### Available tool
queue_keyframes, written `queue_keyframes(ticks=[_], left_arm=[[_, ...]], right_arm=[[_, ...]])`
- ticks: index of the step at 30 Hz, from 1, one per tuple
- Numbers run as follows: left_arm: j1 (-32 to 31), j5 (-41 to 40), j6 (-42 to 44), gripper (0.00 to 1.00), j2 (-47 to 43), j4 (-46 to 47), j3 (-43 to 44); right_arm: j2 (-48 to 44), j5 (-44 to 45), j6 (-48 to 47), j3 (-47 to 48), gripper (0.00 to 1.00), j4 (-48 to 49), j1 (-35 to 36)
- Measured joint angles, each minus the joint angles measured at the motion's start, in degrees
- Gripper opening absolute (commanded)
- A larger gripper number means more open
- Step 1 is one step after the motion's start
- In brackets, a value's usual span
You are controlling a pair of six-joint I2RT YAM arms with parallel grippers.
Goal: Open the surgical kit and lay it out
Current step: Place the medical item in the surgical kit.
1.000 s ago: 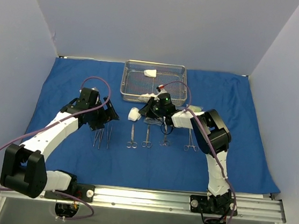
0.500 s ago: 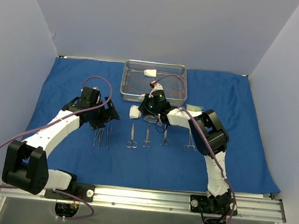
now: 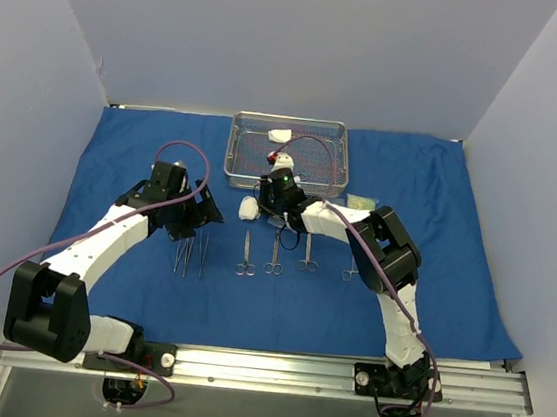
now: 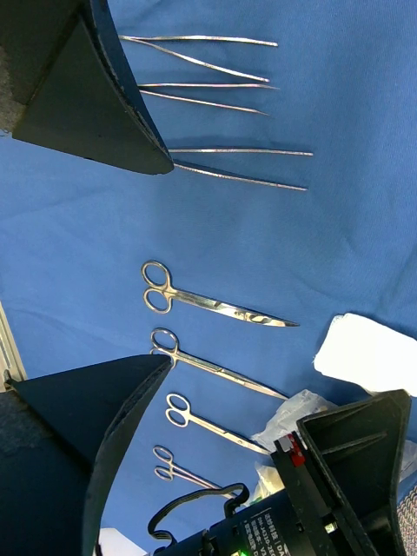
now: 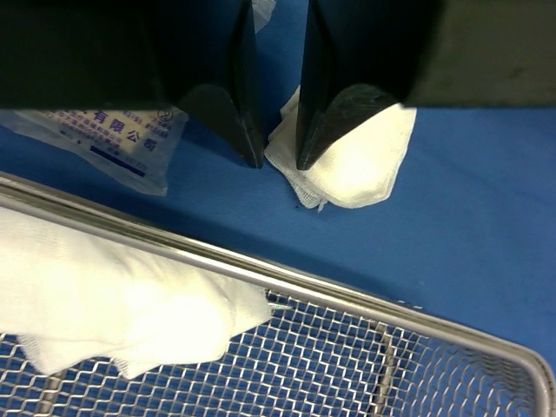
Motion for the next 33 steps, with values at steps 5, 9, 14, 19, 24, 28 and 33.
queue_keyframes(ticks=[5,9,14,19,24,28,33], left_arm=[[0.0,0.0,0.0,0.94,0.0,0.0,0.0],[0.0,0.0,0.2,0.94,0.0,-0.1,0.0],[0.0,0.0,0.4,0.94,0.0,-0.2,1.3],[0.0,-0.1,0.8,0.94,0.1,-0.3,3.5],[0.0,-0.1,1.0,0.94,3.2,0.9,5.8],[0.0,0.4,1.0,0.94,10.3,5.4,8.1],[0.0,3.1,1.3,0.90,20.8,10.4,12.2]], right_arm=[[-0.1,3.0,-1.6,0.7,0.29,-1.2,0.5],[-1.1,3.0,-3.1,0.7,0.37,-2.4,1.0],[-5.8,2.3,-4.7,0.7,0.49,-5.0,2.0],[-13.8,2.6,-6.4,0.5,0.60,-6.3,2.5],[-18.0,2.1,-6.8,2.0,0.76,-6.6,0.2],[-17.8,0.5,-6.1,2.2,1.00,-7.6,-4.2],[-15.8,0.2,-6.2,4.9,1.00,-9.9,-8.8]])
